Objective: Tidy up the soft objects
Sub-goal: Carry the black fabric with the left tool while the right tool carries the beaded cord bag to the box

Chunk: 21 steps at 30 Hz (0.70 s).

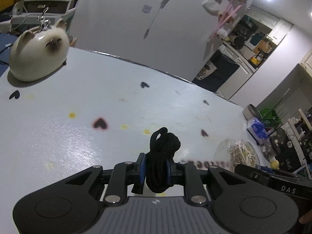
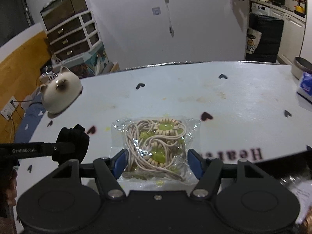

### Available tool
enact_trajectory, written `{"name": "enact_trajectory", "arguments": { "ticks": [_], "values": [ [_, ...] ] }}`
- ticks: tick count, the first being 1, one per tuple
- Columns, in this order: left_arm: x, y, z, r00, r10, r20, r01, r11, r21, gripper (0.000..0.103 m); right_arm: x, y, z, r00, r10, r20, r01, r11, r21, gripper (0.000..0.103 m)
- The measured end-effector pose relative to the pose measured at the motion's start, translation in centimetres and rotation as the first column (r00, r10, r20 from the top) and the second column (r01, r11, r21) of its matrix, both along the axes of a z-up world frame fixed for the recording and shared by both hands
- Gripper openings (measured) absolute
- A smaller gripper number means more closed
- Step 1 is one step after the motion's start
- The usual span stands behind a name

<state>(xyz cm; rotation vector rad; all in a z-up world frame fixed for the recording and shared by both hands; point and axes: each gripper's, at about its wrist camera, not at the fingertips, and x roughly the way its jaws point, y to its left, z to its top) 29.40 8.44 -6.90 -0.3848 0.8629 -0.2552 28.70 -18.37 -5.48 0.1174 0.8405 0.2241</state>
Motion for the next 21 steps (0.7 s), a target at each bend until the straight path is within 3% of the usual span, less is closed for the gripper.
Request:
{"name": "enact_trajectory", "arguments": {
  "ticks": [7,14,21],
  "values": [
    [-3.0,-4.2,1.6,0.999,-0.026,0.036,0.026,1.0,0.008,0.022,-4.2,-4.1,2.0,0.998,-0.039,0.044,0.039,0.999,0.02,0.067],
    [-4.9,-10.1,2.2,0.995,-0.082,0.049,0.082,0.997,0.004,0.022,-7.2,-10.9,3.1,0.992,-0.111,0.057,0.11,0.994,0.015,0.067],
    [-4.8,-17.9,1.7,0.964,-0.261,0.051,0.258,0.964,0.069,0.022,-9.2,-17.3,3.8,0.981,-0.184,0.065,0.183,0.983,0.01,0.067]
  ]
}}
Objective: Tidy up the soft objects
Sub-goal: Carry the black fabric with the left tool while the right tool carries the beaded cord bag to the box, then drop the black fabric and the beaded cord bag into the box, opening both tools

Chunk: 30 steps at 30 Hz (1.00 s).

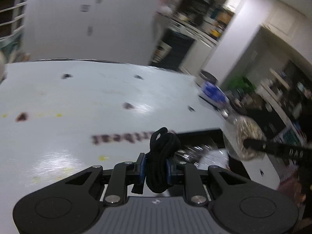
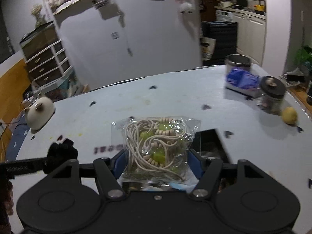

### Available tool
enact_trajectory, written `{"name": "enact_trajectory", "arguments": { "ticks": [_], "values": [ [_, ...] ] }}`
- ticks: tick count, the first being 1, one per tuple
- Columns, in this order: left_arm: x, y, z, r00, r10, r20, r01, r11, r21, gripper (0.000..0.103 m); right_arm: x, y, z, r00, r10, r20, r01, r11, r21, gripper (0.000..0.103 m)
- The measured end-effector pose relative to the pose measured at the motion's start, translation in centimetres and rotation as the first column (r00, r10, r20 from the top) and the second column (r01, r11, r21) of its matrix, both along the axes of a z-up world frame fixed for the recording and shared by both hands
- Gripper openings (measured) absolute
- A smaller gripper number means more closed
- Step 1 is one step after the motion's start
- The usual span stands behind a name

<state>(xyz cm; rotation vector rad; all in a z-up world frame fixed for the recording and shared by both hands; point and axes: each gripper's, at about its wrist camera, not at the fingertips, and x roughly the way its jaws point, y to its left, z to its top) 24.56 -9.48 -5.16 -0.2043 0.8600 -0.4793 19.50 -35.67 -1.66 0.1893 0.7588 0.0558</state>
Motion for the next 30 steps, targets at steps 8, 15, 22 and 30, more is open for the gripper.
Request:
{"name": "enact_trajectory", "arguments": {
  "ticks": [8,15,22,30],
  "values": [
    [1.5,-8.5,-1.9,0.94,-0.341,0.03,0.334,0.933,0.13,0.022,-2.5,-5.8,0.0,0.997,-0.071,0.0,0.071,0.997,0.027,0.067],
    [2.9,-14.1,-4.5,0.768,-0.64,-0.023,0.61,0.72,0.333,0.022,-4.3,-8.5,-0.3,0.992,-0.127,-0.003,0.127,0.991,0.036,0.067],
    [4.0,-16.2,-7.0,0.663,-0.748,-0.044,0.627,0.522,0.579,0.022,-4.7,-9.3,-0.3,0.991,-0.135,-0.004,0.135,0.99,0.031,0.067],
    [4.7,-13.9,-6.2,0.723,-0.69,-0.024,0.616,0.63,0.473,0.048,-3.4,-7.9,-1.2,0.996,-0.058,-0.062,0.063,0.995,0.083,0.067]
  ]
}}
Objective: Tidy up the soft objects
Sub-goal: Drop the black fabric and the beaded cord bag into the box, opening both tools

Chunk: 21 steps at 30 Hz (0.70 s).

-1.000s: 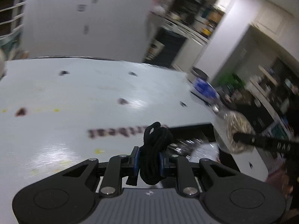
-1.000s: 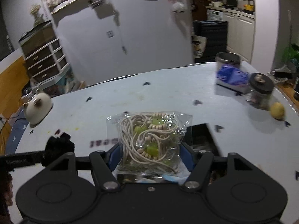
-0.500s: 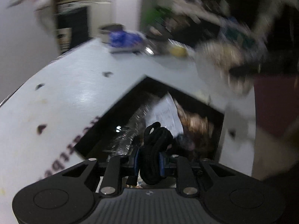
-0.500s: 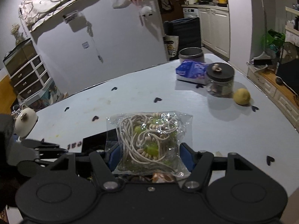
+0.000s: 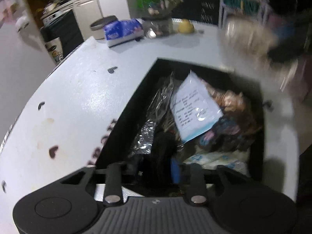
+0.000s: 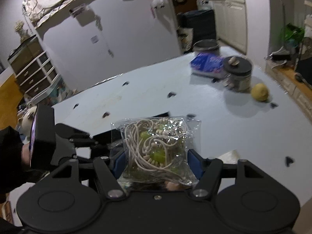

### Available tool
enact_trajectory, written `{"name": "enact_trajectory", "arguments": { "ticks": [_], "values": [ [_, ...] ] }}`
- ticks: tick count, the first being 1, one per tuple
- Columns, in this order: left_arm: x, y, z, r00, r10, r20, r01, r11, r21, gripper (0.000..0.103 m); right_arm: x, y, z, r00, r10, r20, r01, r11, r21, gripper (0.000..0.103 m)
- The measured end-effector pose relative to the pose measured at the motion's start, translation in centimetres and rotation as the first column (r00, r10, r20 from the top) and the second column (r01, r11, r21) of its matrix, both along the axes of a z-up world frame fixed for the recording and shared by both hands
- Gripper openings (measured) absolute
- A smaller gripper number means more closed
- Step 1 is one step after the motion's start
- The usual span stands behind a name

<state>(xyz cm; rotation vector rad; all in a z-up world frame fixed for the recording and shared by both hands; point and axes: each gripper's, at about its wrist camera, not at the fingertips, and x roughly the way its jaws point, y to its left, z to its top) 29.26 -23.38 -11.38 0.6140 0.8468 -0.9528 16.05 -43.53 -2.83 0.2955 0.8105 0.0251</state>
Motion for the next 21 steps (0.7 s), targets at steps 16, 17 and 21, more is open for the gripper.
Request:
{"name": "enact_trajectory", "arguments": {
  "ticks": [16,17,21],
  "values": [
    [-4.6,12.3,5.6,0.839,0.505,-0.202,-0.544,0.773,-0.326,0.096,4.8,8.0,-3.5,0.972,0.189,-0.14,-0.191,0.982,-0.005,0.076],
    [-4.8,12.8,5.7,0.826,0.523,-0.211,-0.564,0.756,-0.334,0.098,4.9,8.4,-3.6,0.969,0.195,-0.15,-0.2,0.98,-0.018,0.081],
    [-5.5,14.5,6.5,0.792,0.571,-0.218,-0.609,0.709,-0.356,0.102,4.2,9.3,-3.1,0.974,0.178,-0.139,-0.191,0.977,-0.09,0.09]
  ]
}}
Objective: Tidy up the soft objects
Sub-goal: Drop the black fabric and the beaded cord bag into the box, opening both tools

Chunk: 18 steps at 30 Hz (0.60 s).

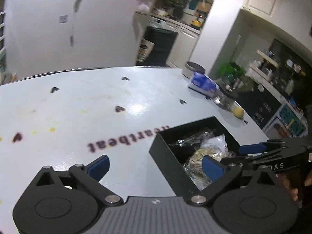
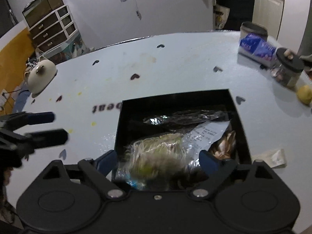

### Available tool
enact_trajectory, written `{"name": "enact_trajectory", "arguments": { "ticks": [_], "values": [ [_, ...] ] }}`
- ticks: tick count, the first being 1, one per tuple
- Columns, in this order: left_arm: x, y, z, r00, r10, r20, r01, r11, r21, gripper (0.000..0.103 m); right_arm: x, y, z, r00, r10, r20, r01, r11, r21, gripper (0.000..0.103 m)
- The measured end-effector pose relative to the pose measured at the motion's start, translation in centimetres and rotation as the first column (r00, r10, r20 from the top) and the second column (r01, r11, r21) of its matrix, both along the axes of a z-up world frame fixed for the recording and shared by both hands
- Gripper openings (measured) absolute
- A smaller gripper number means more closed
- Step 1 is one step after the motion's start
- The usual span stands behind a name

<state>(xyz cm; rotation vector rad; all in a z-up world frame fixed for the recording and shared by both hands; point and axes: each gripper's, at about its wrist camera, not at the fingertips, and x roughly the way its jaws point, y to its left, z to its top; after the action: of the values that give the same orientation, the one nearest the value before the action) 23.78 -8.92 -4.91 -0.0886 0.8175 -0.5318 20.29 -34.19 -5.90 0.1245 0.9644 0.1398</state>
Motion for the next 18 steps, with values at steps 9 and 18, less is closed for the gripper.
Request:
{"name": "enact_trajectory", "arguments": {
  "ticks": [9,18],
  "values": [
    [-0.6,2.0,1.0,0.999,0.033,0.008,-0.033,0.998,-0.046,0.103,0.4,0.9,-0.6,1.0,-0.028,0.007,0.028,0.999,-0.016,0.036],
    [-1.0,2.6,1.4,0.999,-0.02,0.036,0.022,0.999,-0.04,0.103,0.1,1.8,-2.4,0.99,-0.139,-0.018,0.139,0.99,-0.013,0.031]
  ]
}}
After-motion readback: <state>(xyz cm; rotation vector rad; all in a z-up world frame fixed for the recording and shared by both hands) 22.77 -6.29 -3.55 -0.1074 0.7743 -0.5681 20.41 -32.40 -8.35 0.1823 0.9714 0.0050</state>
